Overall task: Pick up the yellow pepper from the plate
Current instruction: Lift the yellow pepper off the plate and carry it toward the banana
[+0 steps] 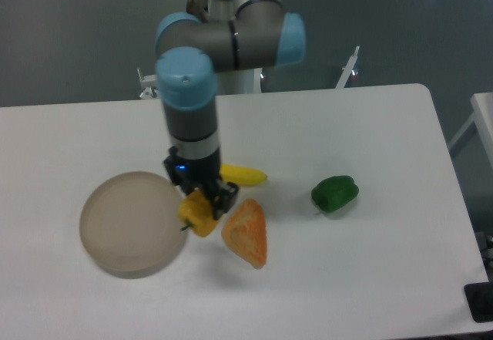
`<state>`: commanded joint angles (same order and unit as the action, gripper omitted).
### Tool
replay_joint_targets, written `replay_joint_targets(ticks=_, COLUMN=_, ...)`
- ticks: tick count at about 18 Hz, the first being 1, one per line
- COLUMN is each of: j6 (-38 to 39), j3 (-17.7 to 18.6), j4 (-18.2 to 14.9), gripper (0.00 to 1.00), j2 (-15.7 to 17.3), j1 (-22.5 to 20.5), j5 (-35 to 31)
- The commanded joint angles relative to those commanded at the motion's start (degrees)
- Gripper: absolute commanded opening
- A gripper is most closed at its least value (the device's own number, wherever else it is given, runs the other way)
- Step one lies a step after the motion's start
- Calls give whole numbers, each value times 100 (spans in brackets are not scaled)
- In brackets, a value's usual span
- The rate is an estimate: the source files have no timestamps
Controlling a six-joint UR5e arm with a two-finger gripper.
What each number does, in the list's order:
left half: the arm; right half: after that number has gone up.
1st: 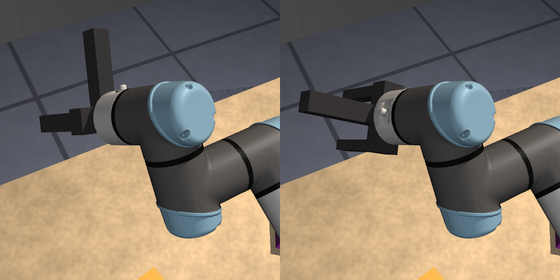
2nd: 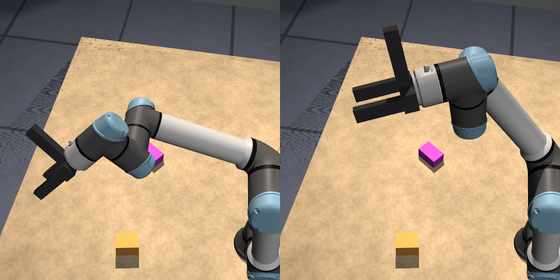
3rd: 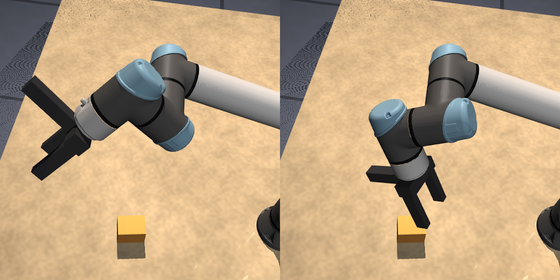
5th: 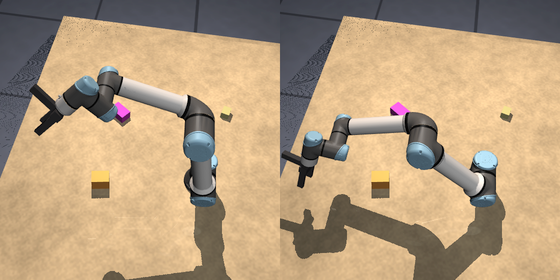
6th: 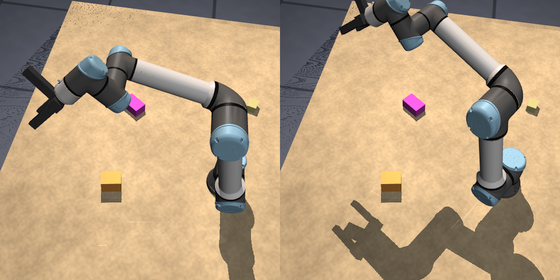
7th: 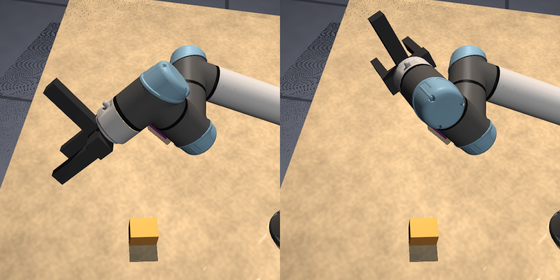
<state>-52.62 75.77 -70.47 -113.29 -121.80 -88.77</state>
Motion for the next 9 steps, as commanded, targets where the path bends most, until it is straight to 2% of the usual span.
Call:
replay_joint_targets(ticks=4, j6=-774, j3=-132, j4=-616, gripper=27, j2=-8, j1=-405, j5=0)
replay_joint_targets(ticks=9, j6=-1846, j3=-263, j4=-854, gripper=27, j2=-114, j1=-950, j5=-26)
